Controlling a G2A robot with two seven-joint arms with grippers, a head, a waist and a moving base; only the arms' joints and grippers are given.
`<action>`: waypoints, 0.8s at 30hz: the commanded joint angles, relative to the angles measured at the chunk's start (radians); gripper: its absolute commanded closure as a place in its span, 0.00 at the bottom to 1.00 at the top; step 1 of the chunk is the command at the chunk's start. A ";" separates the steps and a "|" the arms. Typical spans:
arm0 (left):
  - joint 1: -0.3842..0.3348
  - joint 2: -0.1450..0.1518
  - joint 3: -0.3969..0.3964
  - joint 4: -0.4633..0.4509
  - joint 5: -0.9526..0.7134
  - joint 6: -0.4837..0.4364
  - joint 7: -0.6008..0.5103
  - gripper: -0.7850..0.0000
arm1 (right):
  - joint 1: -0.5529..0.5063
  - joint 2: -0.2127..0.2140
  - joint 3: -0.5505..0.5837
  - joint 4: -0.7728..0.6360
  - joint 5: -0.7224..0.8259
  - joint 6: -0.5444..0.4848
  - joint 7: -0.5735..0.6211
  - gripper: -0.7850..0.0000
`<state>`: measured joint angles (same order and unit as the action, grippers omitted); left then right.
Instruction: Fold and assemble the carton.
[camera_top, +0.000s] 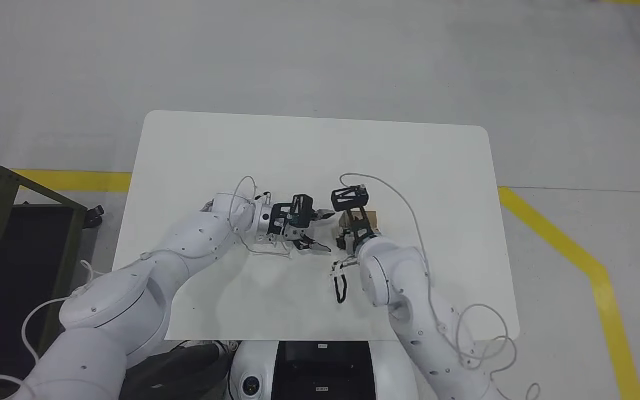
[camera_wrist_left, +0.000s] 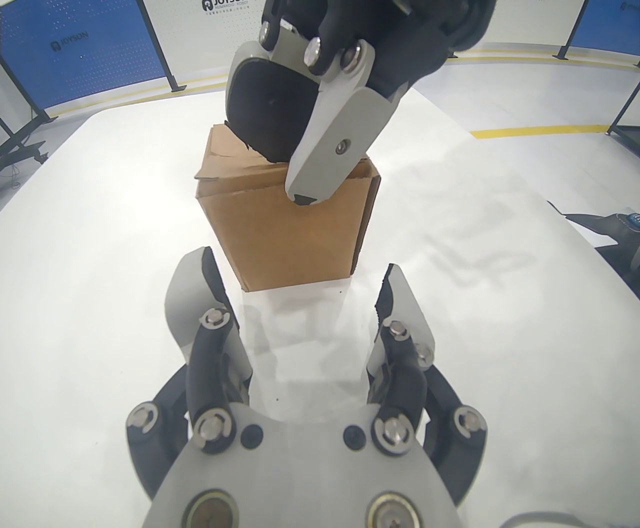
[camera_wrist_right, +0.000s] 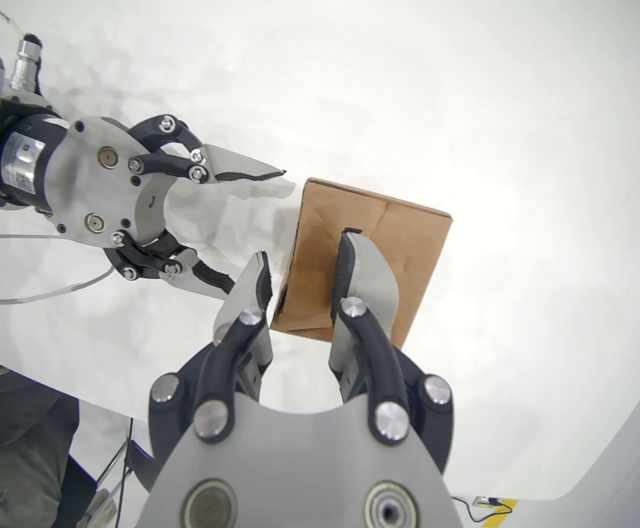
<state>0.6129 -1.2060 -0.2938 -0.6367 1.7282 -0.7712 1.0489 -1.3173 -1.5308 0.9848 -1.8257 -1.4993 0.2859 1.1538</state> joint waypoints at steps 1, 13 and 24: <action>0.000 0.000 0.000 0.000 0.000 0.000 0.000 0.26 | 0.001 -0.001 -0.003 0.004 -0.010 0.001 -0.002 0.61; 0.001 0.001 0.000 0.002 -0.006 0.000 0.000 0.25 | 0.007 -0.008 -0.022 0.020 -0.035 0.003 0.004 0.62; 0.000 0.004 0.002 -0.002 -0.018 0.000 0.000 0.26 | -0.024 -0.007 0.007 -0.056 -0.025 -0.009 0.003 0.57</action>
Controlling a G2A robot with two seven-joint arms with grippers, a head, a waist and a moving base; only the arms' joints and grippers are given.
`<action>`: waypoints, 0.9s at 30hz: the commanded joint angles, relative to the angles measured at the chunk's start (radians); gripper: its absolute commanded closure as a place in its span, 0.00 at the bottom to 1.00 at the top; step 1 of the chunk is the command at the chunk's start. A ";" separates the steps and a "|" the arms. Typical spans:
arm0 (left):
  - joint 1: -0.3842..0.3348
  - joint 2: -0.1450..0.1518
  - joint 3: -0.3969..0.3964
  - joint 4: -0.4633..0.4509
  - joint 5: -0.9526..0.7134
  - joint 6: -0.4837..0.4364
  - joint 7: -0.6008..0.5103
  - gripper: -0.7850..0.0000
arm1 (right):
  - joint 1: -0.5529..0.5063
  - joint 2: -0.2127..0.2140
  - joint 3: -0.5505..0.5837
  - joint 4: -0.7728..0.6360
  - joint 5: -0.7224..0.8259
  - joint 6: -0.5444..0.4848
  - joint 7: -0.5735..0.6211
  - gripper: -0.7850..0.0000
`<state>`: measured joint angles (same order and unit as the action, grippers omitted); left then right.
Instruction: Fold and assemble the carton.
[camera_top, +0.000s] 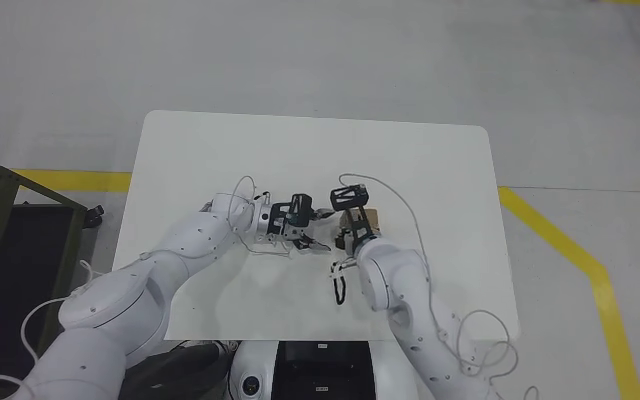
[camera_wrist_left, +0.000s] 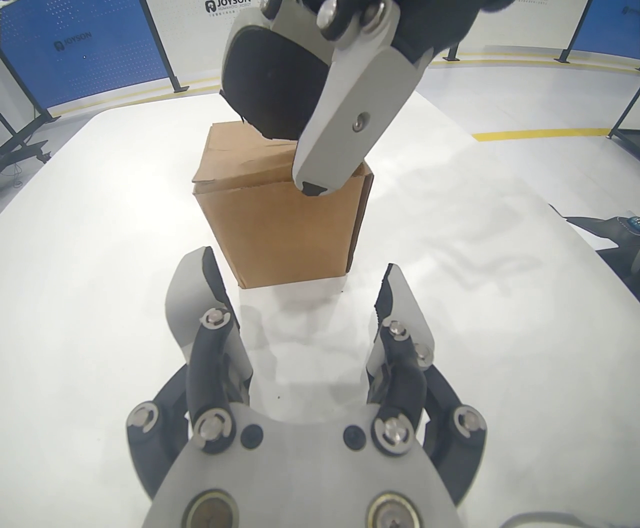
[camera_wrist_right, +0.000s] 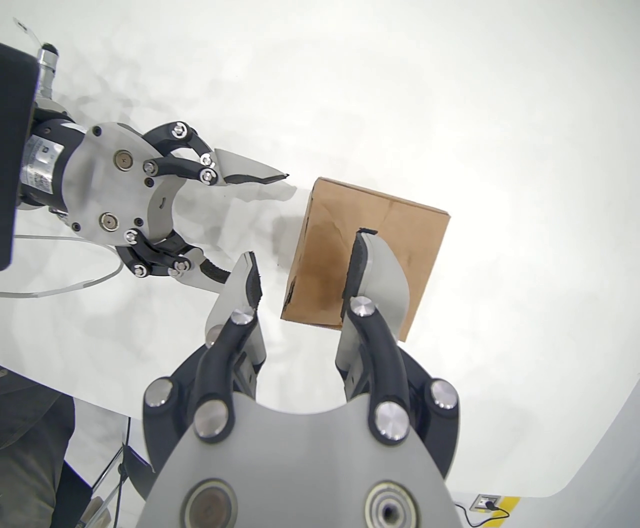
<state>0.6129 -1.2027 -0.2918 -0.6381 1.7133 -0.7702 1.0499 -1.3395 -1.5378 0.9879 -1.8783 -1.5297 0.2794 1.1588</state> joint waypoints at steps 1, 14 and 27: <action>0.000 0.001 0.000 -0.001 -0.005 -0.001 -0.001 0.27 | -0.002 0.000 0.008 -0.003 0.009 -0.006 -0.005 0.57; 0.000 0.016 -0.003 0.009 -0.050 0.006 0.006 0.26 | 0.025 -0.009 0.002 0.067 0.078 -0.022 -0.051 0.59; 0.000 0.031 0.008 -0.009 -0.073 0.004 0.004 0.04 | 0.012 -0.009 0.019 0.030 0.107 -0.030 -0.067 0.55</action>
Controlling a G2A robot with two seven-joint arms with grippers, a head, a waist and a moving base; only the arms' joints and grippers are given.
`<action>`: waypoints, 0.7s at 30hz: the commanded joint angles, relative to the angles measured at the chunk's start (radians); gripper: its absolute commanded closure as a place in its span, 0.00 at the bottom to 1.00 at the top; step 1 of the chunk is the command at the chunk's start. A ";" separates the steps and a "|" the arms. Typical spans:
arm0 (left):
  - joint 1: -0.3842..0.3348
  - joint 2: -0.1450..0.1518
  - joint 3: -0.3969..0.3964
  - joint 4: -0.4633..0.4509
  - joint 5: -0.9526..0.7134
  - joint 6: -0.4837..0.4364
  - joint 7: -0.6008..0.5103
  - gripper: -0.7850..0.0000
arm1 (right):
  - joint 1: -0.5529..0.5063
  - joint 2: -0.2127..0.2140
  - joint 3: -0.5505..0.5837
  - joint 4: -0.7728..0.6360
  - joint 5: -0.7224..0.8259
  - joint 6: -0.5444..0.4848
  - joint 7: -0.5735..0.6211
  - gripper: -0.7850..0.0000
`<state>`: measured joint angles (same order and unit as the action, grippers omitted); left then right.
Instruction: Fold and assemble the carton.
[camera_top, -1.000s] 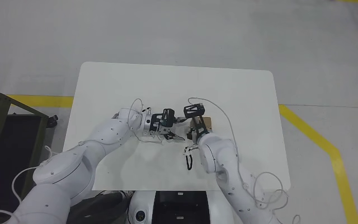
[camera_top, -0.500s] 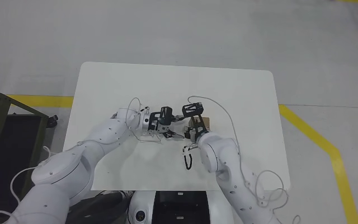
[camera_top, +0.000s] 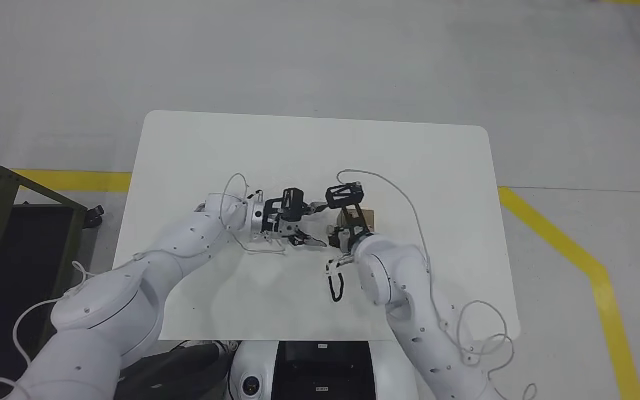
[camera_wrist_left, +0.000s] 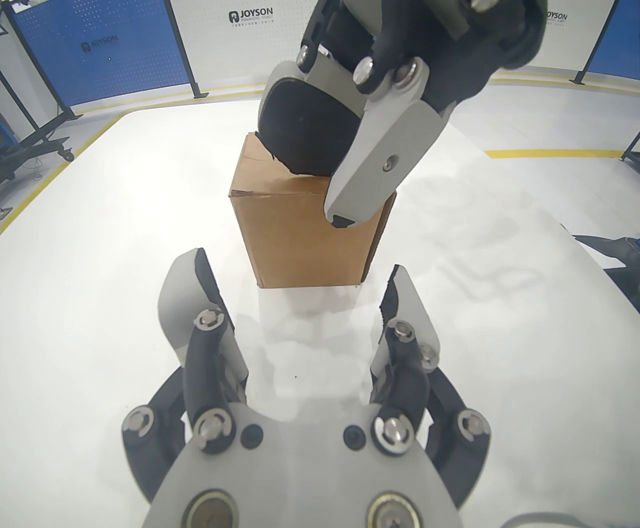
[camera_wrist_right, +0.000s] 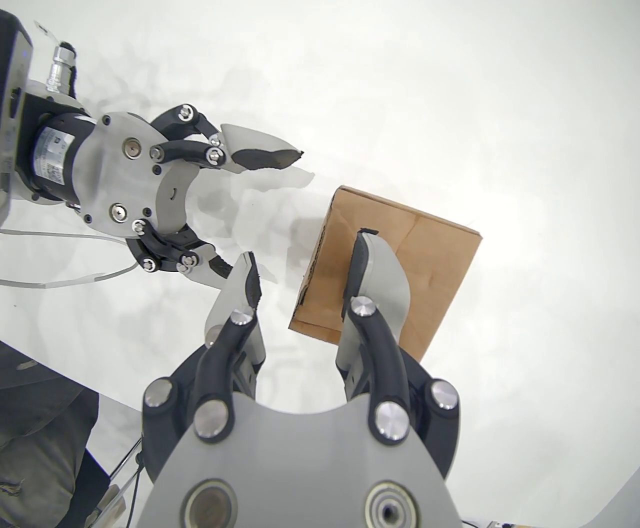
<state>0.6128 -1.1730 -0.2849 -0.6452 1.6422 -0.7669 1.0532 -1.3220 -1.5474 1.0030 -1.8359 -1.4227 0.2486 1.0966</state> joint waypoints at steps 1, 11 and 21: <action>0.000 0.002 0.002 -0.003 -0.003 0.001 0.001 0.00 | -0.012 0.001 0.004 -0.024 0.004 -0.001 -0.008 0.55; 0.000 0.009 0.008 -0.014 -0.016 0.000 0.000 0.00 | -0.002 0.000 0.026 0.011 0.091 -0.025 -0.058 0.52; 0.004 0.034 0.009 -0.034 -0.031 0.033 0.033 0.00 | -0.084 0.015 0.108 -0.109 0.248 -0.113 -0.148 0.00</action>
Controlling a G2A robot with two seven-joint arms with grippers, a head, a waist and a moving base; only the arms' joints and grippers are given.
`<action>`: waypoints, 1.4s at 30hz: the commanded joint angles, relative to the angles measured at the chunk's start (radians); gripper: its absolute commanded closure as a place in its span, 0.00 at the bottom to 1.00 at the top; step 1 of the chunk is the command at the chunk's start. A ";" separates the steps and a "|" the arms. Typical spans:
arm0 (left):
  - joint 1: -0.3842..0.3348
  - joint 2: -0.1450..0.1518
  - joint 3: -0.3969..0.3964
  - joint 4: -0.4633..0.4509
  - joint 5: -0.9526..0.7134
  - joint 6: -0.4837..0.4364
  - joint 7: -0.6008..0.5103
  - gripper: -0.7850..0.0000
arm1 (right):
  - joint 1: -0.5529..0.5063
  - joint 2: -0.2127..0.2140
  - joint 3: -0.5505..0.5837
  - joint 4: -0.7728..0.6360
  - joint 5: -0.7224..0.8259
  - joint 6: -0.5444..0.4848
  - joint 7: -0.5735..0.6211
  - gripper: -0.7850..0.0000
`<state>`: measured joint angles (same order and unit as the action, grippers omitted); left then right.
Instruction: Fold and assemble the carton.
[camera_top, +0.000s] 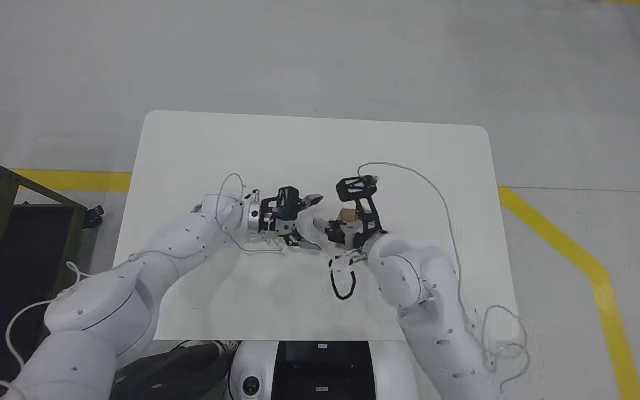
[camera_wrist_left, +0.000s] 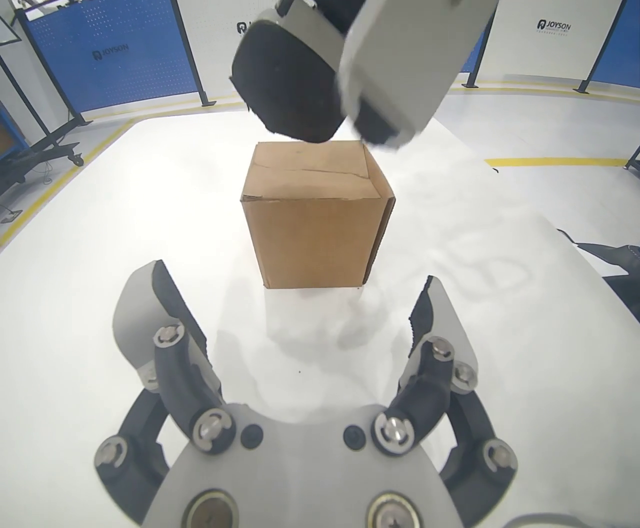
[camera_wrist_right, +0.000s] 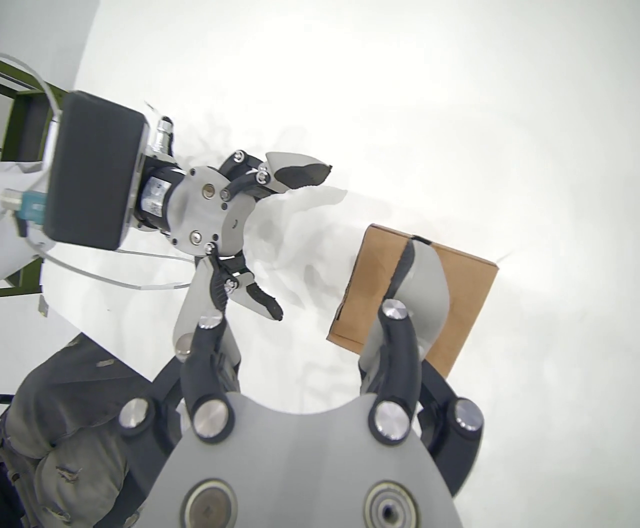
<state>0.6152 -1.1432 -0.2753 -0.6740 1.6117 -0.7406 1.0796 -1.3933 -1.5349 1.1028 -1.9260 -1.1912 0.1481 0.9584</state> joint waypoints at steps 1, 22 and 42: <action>0.002 0.009 -0.002 -0.010 -0.001 0.014 0.014 0.00 | -0.025 0.005 0.017 -0.034 0.024 -0.025 -0.020 0.00; 0.069 0.166 -0.083 -0.182 -0.067 0.023 0.023 0.00 | -0.072 0.082 0.347 0.210 0.437 -0.588 -0.187 0.00; 0.176 0.231 -0.217 -0.243 -0.141 -0.023 -0.057 0.00 | -0.004 0.089 0.144 0.393 0.538 -0.616 -0.236 0.00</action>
<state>0.7877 -0.9131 -0.4872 -0.9176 1.4741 -0.7605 1.0264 -1.4037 -1.4443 1.2646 -1.5406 -0.6558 -0.4651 0.7314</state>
